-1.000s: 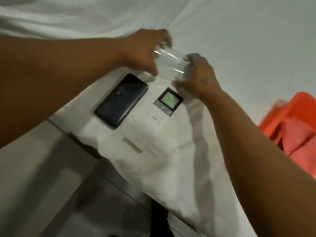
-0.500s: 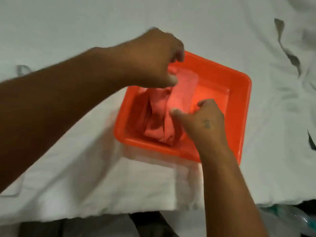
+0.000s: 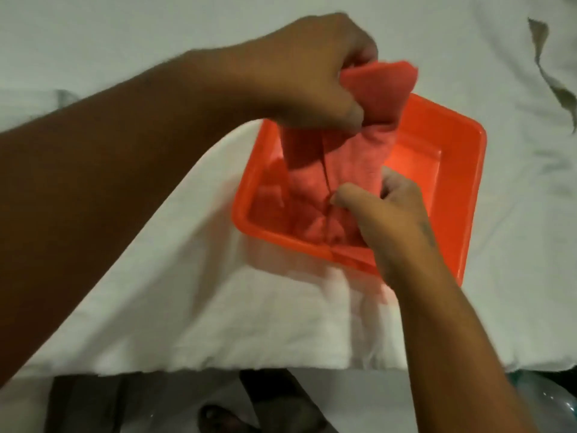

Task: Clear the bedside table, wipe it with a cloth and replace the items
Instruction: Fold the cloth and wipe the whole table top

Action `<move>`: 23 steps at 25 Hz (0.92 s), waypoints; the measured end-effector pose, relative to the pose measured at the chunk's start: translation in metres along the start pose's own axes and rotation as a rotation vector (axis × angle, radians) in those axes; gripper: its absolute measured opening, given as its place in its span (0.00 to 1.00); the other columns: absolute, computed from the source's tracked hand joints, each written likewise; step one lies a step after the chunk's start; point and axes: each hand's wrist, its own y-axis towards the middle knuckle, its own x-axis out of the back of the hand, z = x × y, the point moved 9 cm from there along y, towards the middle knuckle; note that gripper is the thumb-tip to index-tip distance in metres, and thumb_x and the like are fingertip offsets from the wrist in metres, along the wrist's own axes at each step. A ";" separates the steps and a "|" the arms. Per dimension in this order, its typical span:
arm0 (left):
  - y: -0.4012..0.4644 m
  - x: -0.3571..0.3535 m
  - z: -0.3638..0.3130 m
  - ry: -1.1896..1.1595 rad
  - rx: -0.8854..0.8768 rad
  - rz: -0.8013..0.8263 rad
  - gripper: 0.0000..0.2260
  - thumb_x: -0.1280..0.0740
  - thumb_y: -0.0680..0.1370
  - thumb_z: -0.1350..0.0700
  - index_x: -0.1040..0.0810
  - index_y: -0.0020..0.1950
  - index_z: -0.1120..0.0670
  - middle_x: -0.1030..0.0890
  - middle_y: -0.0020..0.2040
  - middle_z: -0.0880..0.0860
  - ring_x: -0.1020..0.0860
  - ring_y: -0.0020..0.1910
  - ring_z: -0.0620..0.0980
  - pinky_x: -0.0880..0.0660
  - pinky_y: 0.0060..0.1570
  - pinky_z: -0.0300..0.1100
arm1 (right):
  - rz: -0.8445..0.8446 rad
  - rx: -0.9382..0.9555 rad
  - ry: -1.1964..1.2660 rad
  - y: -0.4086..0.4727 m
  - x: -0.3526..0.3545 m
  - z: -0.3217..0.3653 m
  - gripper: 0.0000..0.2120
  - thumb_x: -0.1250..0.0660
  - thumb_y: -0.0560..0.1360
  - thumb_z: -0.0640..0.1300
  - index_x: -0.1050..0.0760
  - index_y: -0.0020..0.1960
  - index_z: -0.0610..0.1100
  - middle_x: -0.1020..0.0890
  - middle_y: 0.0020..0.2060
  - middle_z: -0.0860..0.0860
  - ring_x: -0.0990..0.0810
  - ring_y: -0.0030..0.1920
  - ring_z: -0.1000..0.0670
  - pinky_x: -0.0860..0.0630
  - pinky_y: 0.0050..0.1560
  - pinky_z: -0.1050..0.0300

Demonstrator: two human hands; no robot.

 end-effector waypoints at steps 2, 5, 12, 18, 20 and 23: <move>-0.061 0.050 0.018 -0.194 0.075 -0.148 0.18 0.28 0.65 0.46 0.21 0.53 0.45 0.17 0.47 0.45 0.17 0.44 0.44 0.18 0.44 0.44 | 0.143 0.118 0.142 -0.032 -0.021 0.033 0.12 0.29 0.63 0.41 0.21 0.45 0.38 0.19 0.35 0.41 0.23 0.33 0.45 0.24 0.30 0.47; -0.169 0.106 0.074 -0.378 0.248 -0.328 0.17 0.24 0.64 0.41 0.24 0.49 0.39 0.17 0.51 0.41 0.15 0.44 0.40 0.15 0.41 0.39 | 0.497 0.181 0.336 -0.087 -0.089 0.070 0.16 0.27 0.64 0.39 0.20 0.52 0.41 0.18 0.43 0.43 0.21 0.42 0.44 0.24 0.40 0.48; -0.492 0.099 0.219 -0.354 0.655 -0.632 0.17 0.23 0.66 0.45 0.24 0.49 0.46 0.22 0.42 0.41 0.25 0.37 0.35 0.28 0.38 0.32 | 1.073 -0.207 0.273 -0.243 -0.321 0.002 0.26 0.26 0.69 0.36 0.25 0.65 0.32 0.19 0.61 0.34 0.18 0.56 0.40 0.20 0.60 0.45; -0.675 -0.040 0.319 -0.466 0.923 -0.726 0.19 0.27 0.66 0.57 0.21 0.56 0.59 0.20 0.49 0.54 0.24 0.45 0.45 0.26 0.45 0.37 | 1.108 -0.213 -0.065 -0.320 -0.420 -0.130 0.10 0.28 0.71 0.33 0.19 0.52 0.39 0.13 0.43 0.44 0.15 0.41 0.50 0.16 0.43 0.57; -0.656 -0.057 0.341 -0.427 0.934 -0.747 0.20 0.26 0.67 0.58 0.20 0.57 0.62 0.18 0.51 0.56 0.21 0.49 0.49 0.24 0.51 0.42 | 0.961 -0.097 -0.186 -0.302 -0.429 -0.149 0.06 0.28 0.75 0.34 0.18 0.49 0.43 0.13 0.41 0.46 0.16 0.42 0.48 0.17 0.45 0.53; -0.635 -0.085 0.383 -0.383 0.972 -0.786 0.18 0.26 0.69 0.64 0.19 0.58 0.61 0.16 0.56 0.57 0.19 0.54 0.53 0.23 0.54 0.44 | 0.854 0.020 -0.377 -0.286 -0.450 -0.180 0.03 0.26 0.75 0.40 0.20 0.46 0.44 0.14 0.47 0.39 0.17 0.46 0.43 0.18 0.57 0.38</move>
